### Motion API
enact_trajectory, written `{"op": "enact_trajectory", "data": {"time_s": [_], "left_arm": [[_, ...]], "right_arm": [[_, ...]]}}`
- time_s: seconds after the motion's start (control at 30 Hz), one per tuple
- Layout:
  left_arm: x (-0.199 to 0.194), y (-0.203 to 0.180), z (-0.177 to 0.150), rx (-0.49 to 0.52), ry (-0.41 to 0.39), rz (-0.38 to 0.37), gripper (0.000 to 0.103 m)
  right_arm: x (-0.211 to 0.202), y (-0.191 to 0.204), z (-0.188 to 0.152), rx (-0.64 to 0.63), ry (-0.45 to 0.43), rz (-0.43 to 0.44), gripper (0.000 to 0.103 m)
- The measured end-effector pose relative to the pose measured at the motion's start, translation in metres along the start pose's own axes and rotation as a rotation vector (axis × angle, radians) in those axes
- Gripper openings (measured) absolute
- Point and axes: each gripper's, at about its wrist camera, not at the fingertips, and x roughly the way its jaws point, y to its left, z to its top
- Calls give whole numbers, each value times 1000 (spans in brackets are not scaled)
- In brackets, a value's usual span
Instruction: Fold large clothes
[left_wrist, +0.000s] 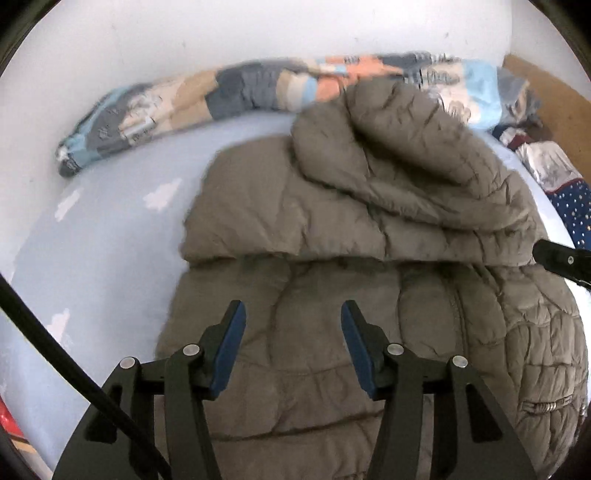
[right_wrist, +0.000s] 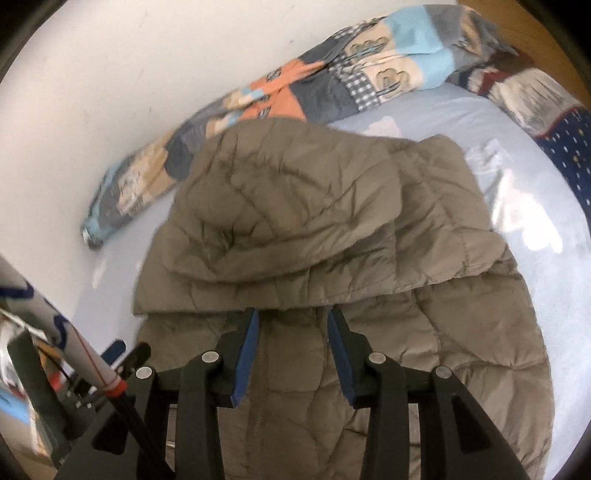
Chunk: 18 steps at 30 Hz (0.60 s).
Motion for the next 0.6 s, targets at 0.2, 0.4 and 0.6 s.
{"op": "enact_trajectory", "data": {"time_s": [0.2, 0.4, 0.6], "left_arm": [[7, -18, 5, 77, -40, 51, 53], [13, -35, 3, 136, -35, 32, 53], [7, -45, 1, 182, -72, 52, 53]], "right_arm": [[17, 8, 22, -45, -108, -58, 42], [57, 2, 25, -42, -28, -91, 42], [70, 4, 16, -76, 23, -145, 42]]}}
